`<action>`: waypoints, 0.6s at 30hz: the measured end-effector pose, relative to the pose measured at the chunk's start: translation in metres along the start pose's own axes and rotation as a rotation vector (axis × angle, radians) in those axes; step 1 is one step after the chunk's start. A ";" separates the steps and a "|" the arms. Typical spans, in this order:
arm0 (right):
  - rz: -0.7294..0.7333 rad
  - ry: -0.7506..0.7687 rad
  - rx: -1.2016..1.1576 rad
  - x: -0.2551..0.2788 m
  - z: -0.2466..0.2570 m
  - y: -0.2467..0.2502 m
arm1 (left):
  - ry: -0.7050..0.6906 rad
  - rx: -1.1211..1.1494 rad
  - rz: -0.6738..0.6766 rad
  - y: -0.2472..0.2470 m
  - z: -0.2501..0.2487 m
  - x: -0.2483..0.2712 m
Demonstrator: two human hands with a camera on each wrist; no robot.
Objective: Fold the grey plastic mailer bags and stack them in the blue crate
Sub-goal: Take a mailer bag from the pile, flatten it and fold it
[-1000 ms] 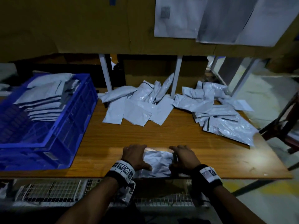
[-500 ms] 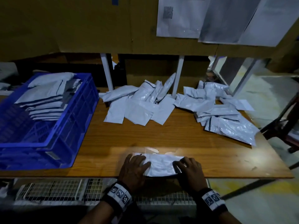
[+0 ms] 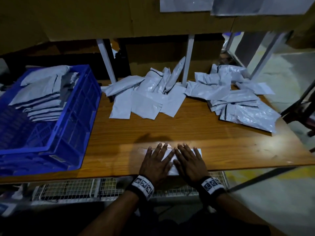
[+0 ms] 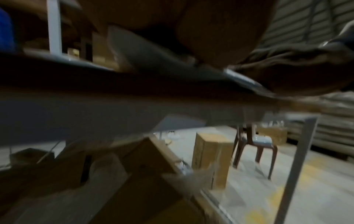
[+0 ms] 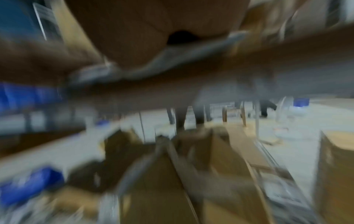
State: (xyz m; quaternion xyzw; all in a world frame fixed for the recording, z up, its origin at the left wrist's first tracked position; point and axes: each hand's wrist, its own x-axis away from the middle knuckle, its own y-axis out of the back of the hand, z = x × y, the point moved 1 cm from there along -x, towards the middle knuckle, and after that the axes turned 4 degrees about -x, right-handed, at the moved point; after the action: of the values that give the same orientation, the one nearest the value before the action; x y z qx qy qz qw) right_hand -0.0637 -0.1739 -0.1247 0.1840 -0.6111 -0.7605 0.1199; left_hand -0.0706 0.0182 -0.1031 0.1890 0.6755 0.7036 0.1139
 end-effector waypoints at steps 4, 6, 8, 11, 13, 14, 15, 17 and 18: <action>0.011 -0.015 -0.001 0.003 -0.001 -0.008 | 0.046 0.005 -0.022 -0.012 0.001 -0.001; 0.002 -0.006 0.006 0.003 -0.002 -0.010 | 0.036 0.013 -0.034 -0.016 0.000 -0.003; -0.025 0.014 0.014 0.003 -0.002 -0.011 | 0.018 0.008 -0.053 -0.018 0.000 -0.004; -0.053 0.025 0.016 0.004 -0.002 -0.013 | 0.010 0.013 -0.072 -0.019 0.001 -0.004; -0.040 0.012 0.027 0.004 -0.001 -0.014 | 0.010 0.017 -0.069 -0.020 0.001 -0.005; -0.030 0.006 0.033 0.003 -0.001 -0.014 | 0.008 0.018 -0.071 -0.021 0.001 -0.004; -0.020 0.003 0.038 0.003 0.000 -0.014 | 0.009 0.019 -0.069 -0.021 0.001 -0.004; 0.005 -0.004 0.048 0.003 0.000 -0.015 | 0.009 0.015 -0.063 -0.023 0.001 -0.003; 0.015 -0.007 0.050 0.003 0.000 -0.015 | 0.007 0.010 -0.061 -0.024 0.000 -0.003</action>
State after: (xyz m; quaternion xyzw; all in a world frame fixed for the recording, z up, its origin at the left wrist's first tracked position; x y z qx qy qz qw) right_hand -0.0655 -0.1718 -0.1393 0.1795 -0.6318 -0.7447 0.1188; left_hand -0.0697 0.0187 -0.1272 0.1664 0.6846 0.6973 0.1318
